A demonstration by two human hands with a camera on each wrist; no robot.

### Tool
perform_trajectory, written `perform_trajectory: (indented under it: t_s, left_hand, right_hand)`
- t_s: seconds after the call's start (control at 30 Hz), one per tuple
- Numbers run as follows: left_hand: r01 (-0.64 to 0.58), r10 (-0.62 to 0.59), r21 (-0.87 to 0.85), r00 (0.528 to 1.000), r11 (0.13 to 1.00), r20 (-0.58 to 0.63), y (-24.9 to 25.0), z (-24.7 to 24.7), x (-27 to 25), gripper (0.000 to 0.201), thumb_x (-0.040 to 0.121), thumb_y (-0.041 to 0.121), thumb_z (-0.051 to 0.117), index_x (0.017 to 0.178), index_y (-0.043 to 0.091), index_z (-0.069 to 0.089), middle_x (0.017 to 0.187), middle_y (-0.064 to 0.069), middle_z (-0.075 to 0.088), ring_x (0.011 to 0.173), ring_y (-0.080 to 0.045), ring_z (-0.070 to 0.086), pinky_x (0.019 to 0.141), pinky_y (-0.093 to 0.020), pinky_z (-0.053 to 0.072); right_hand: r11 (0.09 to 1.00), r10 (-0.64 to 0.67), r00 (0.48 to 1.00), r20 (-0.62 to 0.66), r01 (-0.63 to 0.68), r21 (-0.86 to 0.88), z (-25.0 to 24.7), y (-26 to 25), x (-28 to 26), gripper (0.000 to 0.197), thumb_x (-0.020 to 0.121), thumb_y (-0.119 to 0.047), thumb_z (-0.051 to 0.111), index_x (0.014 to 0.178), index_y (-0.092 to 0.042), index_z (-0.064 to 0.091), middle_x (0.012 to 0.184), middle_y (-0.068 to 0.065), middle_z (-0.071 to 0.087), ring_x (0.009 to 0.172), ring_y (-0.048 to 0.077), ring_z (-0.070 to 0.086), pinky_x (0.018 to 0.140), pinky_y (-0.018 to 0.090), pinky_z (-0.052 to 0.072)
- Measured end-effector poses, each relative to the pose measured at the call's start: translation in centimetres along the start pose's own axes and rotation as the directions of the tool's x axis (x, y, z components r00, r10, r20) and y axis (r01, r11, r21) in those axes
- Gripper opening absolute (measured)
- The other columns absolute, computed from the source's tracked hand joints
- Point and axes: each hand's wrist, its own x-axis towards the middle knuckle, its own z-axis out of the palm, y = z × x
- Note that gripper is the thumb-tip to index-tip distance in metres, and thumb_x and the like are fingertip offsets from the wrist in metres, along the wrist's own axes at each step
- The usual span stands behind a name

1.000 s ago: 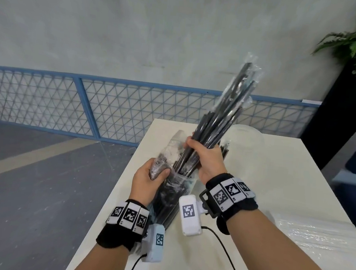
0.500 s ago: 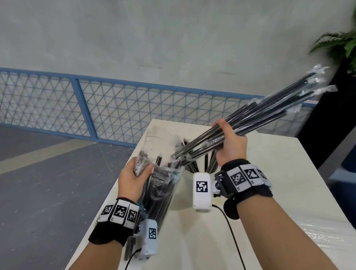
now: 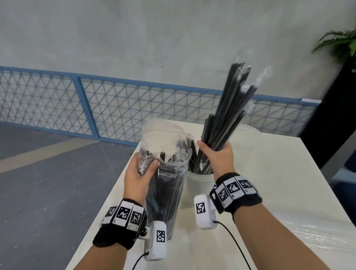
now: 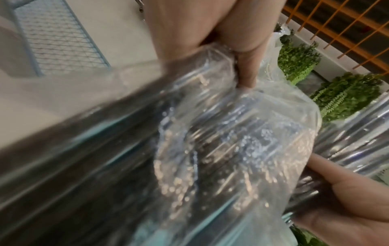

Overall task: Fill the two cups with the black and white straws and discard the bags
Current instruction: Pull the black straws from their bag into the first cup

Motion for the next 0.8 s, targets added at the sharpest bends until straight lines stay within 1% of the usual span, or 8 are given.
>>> perform_trajectory:
  t_s: [0.1,0.27,0.43,0.53,0.6,0.63,0.7,0.8]
  left_hand:
    - [-0.003,0.003,0.011,1.000,1.000,0.019,-0.3,0.1,-0.2,0.027,0.084,0.010,0.064,0.098,0.033,0.058,0.103,0.005,0.066,0.100,-0.017,0.063,0.096,-0.040,0.047]
    - [0.005,-0.005,-0.002,1.000,1.000,0.020,-0.6,0.1,-0.2,0.029,0.084,0.011,0.064,0.096,0.036,0.058,0.101,0.012,0.066,0.096,-0.006,0.063,0.094,-0.034,0.047]
    - [0.015,-0.015,-0.015,1.000,1.000,0.019,-1.2,-0.1,-0.1,0.030,0.084,0.014,0.065,0.099,0.039,0.061,0.106,0.006,0.067,0.105,-0.019,0.063,0.098,-0.043,0.046]
    - [0.007,-0.007,-0.030,1.000,1.000,0.023,-1.1,-0.1,-0.1,0.029,0.084,0.010,0.064,0.098,0.036,0.060,0.104,0.006,0.067,0.102,-0.016,0.063,0.097,-0.042,0.047]
    - [0.003,-0.001,-0.044,1.000,0.999,0.030,-1.1,0.0,-0.2,0.029,0.084,0.008,0.063,0.098,0.034,0.059,0.102,0.005,0.067,0.099,-0.015,0.063,0.096,-0.040,0.048]
    - [0.003,-0.001,-0.050,0.999,0.999,0.033,-1.0,0.1,-0.2,0.029,0.085,0.008,0.062,0.097,0.034,0.059,0.101,0.006,0.067,0.097,-0.014,0.063,0.095,-0.039,0.048]
    - [0.005,-0.003,-0.060,1.000,0.998,0.030,-1.0,0.1,-0.2,0.029,0.085,0.008,0.062,0.097,0.034,0.060,0.100,0.007,0.067,0.096,-0.012,0.063,0.093,-0.037,0.048]
    - [-0.005,0.007,-0.072,1.000,0.997,0.030,-0.9,0.1,-0.2,0.029,0.085,0.007,0.062,0.097,0.033,0.059,0.101,0.006,0.067,0.096,-0.012,0.063,0.093,-0.036,0.047]
  right_hand:
    - [1.000,0.005,1.000,0.018,-0.004,-0.005,-0.2,0.6,0.0,0.047,0.068,-0.012,0.080,0.109,-0.008,0.058,0.105,0.008,0.068,0.097,0.020,0.064,0.090,0.035,0.052]
    - [0.986,-0.152,0.988,0.017,0.153,-0.070,-0.3,0.4,0.5,0.032,0.076,-0.009,0.073,0.103,-0.013,0.057,0.094,0.004,0.065,0.086,0.016,0.062,0.083,0.029,0.050]
    - [0.946,-0.122,0.990,0.065,0.136,-0.294,-0.8,1.9,0.9,0.029,0.082,-0.016,0.067,0.109,-0.009,0.059,0.101,0.009,0.068,0.098,0.025,0.063,0.090,0.033,0.048]
    - [0.926,-0.261,0.962,0.078,0.273,-0.260,-1.1,1.1,0.6,0.049,0.081,-0.004,0.063,0.121,-0.023,0.044,0.105,0.001,0.061,0.088,0.014,0.060,0.079,0.012,0.046]
    - [0.868,-0.401,0.910,0.101,0.413,-0.276,-1.0,0.5,0.4,0.056,0.081,0.002,0.058,0.125,-0.028,0.043,0.108,-0.003,0.054,0.086,0.007,0.053,0.078,0.002,0.039]
    - [0.818,-0.451,0.881,0.146,0.473,-0.328,-0.8,0.5,0.4,0.051,0.082,0.004,0.054,0.124,-0.024,0.048,0.108,-0.002,0.053,0.085,0.005,0.049,0.079,0.003,0.037]
    - [0.712,-0.483,0.843,0.236,0.535,-0.454,-0.4,1.4,0.6,0.035,0.084,0.005,0.049,0.110,-0.015,0.060,0.103,0.002,0.058,0.084,0.011,0.050,0.078,0.017,0.041]
    - [0.647,-0.423,0.855,0.301,0.517,-0.560,-0.6,2.6,1.2,0.026,0.087,0.003,0.048,0.100,-0.009,0.066,0.099,0.008,0.065,0.092,0.026,0.058,0.084,0.031,0.042]
